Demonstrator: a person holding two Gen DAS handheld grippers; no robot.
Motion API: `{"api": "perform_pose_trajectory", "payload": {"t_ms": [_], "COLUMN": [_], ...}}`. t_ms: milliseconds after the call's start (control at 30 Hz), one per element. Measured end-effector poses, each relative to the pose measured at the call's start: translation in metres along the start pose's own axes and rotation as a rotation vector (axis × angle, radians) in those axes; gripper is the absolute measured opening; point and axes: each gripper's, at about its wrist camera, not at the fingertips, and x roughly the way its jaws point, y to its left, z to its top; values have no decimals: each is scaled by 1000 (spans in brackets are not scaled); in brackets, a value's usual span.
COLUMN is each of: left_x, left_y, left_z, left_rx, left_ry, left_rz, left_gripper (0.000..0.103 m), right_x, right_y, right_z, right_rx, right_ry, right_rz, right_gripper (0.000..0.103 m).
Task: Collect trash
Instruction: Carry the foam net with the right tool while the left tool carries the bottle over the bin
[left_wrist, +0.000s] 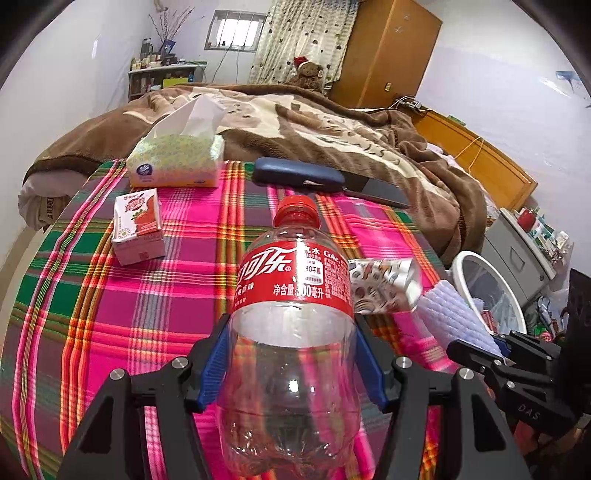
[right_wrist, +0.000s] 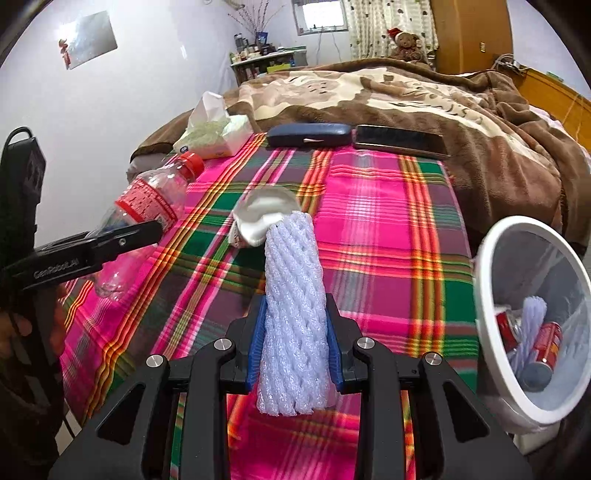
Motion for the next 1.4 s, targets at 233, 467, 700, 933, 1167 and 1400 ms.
{"api": "perform_pose_trajectory", "payload": {"t_ms": [233, 467, 700, 933, 1167, 1400], "left_x": [-12, -20, -24, -22, -13, 1], "left_y": [-26, -57, -90, -123, -162, -204], "left_z": [-5, -9, -9, -10, -9, -8], "left_rx": [24, 65, 110, 148, 199, 250], "left_ry": [-16, -29, -33, -34, -30, -18], "left_rz": [-19, -37, -55, -83, -120, -161], "left_gripper": [62, 62, 62, 62, 62, 62], "right_x": [-16, -33, -47, -63, -77, -88], "right_y": [-14, -26, -42, -66, -95, -125], "right_z": [-4, -7, -12, -16, -22, -28], "right_rx": [40, 69, 100, 137, 189, 242], "right_ry": [-40, -81, -117, -155, -180, -193], "right_rz": [-13, -28, -49, -89, -136, -186], "right_gripper": [30, 30, 30, 30, 30, 30]}}
